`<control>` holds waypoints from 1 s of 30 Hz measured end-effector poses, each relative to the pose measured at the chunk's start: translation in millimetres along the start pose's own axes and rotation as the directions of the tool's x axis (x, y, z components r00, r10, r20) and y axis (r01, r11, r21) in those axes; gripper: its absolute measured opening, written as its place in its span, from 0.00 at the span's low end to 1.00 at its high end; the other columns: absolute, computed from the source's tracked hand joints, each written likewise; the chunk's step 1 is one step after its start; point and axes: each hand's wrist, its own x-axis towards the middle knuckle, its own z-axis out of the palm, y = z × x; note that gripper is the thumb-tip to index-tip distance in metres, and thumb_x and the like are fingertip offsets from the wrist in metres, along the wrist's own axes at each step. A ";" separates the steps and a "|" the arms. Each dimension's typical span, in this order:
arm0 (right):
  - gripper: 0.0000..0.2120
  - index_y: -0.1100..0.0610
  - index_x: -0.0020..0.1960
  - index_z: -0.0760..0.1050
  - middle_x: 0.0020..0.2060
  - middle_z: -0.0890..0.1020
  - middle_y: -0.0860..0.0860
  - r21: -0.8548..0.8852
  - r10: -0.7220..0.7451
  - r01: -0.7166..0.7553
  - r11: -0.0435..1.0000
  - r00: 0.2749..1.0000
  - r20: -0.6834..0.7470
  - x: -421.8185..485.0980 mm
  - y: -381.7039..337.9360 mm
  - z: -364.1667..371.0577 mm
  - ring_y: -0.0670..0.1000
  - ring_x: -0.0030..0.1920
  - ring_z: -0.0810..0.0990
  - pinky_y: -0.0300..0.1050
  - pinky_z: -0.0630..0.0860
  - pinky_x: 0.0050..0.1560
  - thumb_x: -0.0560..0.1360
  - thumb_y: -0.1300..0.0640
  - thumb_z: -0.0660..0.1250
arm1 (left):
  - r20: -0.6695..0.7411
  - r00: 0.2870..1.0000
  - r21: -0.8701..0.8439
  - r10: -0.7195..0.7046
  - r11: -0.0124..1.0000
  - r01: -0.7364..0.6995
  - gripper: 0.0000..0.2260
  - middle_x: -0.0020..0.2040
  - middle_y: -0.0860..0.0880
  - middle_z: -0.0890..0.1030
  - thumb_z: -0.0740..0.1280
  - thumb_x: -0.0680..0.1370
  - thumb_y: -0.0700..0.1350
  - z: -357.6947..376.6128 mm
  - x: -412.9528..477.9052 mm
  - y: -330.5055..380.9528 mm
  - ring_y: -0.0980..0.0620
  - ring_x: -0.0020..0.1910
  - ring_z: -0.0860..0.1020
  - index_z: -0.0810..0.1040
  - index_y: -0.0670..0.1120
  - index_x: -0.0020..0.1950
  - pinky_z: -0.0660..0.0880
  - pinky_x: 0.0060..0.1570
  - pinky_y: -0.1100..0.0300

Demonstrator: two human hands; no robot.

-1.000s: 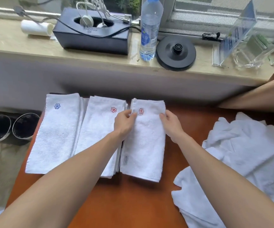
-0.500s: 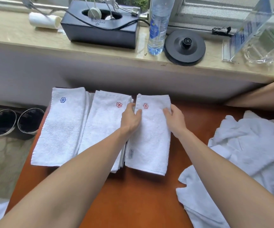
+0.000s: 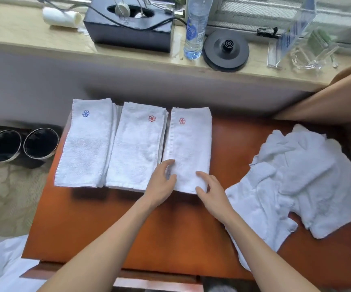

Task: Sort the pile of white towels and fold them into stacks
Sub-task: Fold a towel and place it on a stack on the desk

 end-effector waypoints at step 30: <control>0.22 0.56 0.76 0.69 0.76 0.67 0.51 -0.143 -0.149 0.151 0.978 0.989 0.020 -157.3 112.6 -103.3 0.49 0.76 0.65 0.37 0.59 0.73 0.82 0.63 0.63 | 0.092 0.960 0.623 0.265 0.737 -0.263 0.28 0.81 0.42 0.59 0.68 0.78 0.43 159.6 -159.0 41.5 0.39 0.80 0.57 0.68 0.47 0.79 0.58 0.76 0.42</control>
